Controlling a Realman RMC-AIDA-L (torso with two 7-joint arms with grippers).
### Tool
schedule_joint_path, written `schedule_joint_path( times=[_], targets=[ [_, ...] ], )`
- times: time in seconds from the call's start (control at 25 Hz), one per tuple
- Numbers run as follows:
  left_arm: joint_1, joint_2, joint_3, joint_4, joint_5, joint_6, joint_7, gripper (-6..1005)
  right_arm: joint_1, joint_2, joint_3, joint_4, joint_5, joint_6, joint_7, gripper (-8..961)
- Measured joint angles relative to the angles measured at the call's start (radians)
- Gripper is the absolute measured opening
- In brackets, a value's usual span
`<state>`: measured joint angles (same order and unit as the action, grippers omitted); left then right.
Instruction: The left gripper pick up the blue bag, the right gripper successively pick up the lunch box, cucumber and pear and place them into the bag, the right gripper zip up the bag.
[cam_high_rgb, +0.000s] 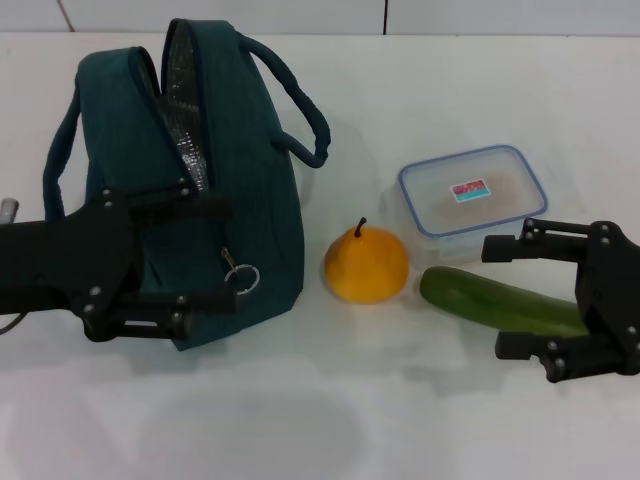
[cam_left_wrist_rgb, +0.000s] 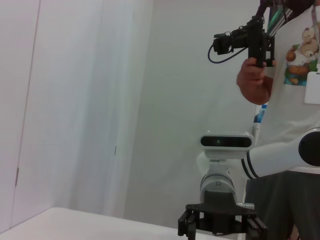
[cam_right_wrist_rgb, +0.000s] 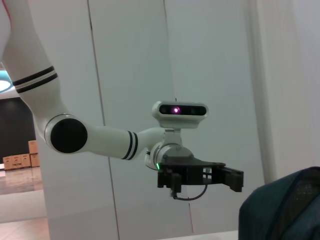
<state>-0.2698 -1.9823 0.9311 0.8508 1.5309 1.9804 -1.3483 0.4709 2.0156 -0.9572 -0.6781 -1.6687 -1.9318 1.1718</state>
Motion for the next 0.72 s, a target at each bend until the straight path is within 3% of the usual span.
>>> schedule_joint_path(
  times=[0.44,0.56,0.72],
  targets=[
    [0.01,0.001,-0.017,0.004,-0.005,0.009,-0.002,853,0.004,0.0,0.006,0.005,0.002,0.021,-0.001,815],
    [0.011,-0.01,-0.087,0.005,-0.006,0.01,-0.029,851,0.007,0.0,0.005,0.005,0.01,0.029,-0.001,815],
    [0.005,-0.016,-0.267,0.006,-0.002,-0.007,-0.132,848,0.008,0.0,0.009,0.013,0.021,0.04,-0.001,815]
  ],
)
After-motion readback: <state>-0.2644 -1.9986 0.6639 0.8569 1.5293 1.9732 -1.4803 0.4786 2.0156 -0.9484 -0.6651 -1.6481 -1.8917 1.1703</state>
